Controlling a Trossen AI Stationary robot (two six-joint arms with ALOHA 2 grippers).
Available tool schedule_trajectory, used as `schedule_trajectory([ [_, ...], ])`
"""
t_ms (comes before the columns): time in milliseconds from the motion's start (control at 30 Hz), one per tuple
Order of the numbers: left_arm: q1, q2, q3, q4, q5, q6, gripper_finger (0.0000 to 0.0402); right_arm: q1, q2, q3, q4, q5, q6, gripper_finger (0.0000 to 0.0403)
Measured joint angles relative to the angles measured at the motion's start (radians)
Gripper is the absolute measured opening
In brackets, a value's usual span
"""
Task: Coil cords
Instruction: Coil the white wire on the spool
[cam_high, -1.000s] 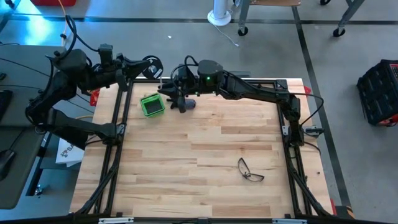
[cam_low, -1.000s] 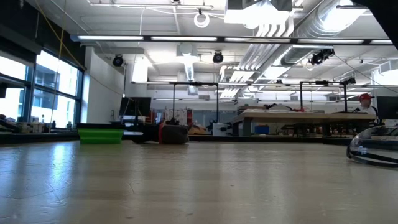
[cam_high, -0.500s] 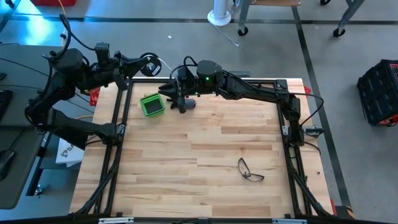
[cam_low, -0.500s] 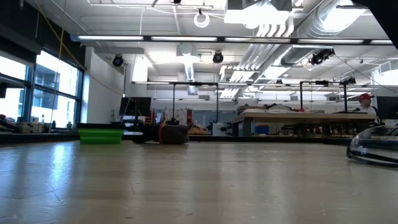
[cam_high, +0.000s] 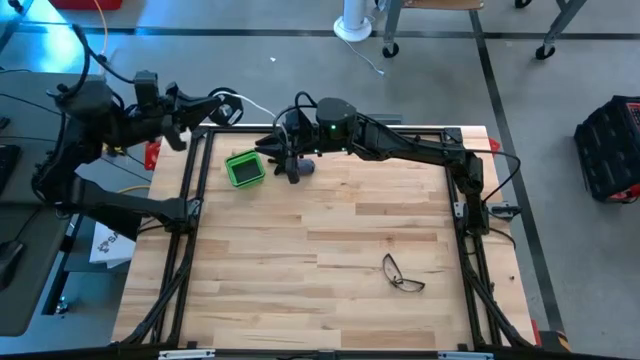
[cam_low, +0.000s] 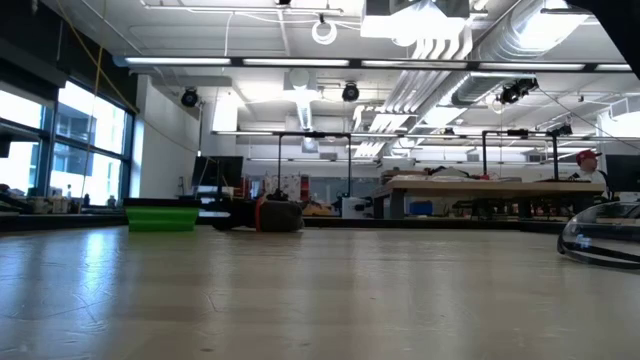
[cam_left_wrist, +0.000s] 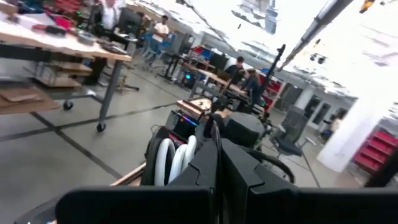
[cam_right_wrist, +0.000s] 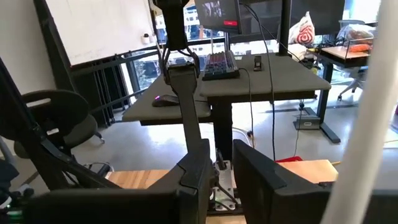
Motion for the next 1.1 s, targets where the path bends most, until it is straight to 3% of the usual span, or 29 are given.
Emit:
schedule_trajectory([
  [300, 0.000, -0.026, 0.000, -0.171, 0.055, -0.023, 0.0000, 0.000, 0.000, 0.000, -0.040, -0.002, -0.020, 0.0062],
  [733, 0.000, -0.076, 0.000, -0.138, 0.019, 0.009, 0.0000, 0.003, 0.000, 0.000, -0.059, 0.013, -0.028, 0.0053],
  [1100, 0.000, -0.087, 0.000, -0.230, 0.019, -0.025, 0.0000, 0.003, 0.000, 0.000, -0.058, 0.015, -0.028, 0.0050],
])
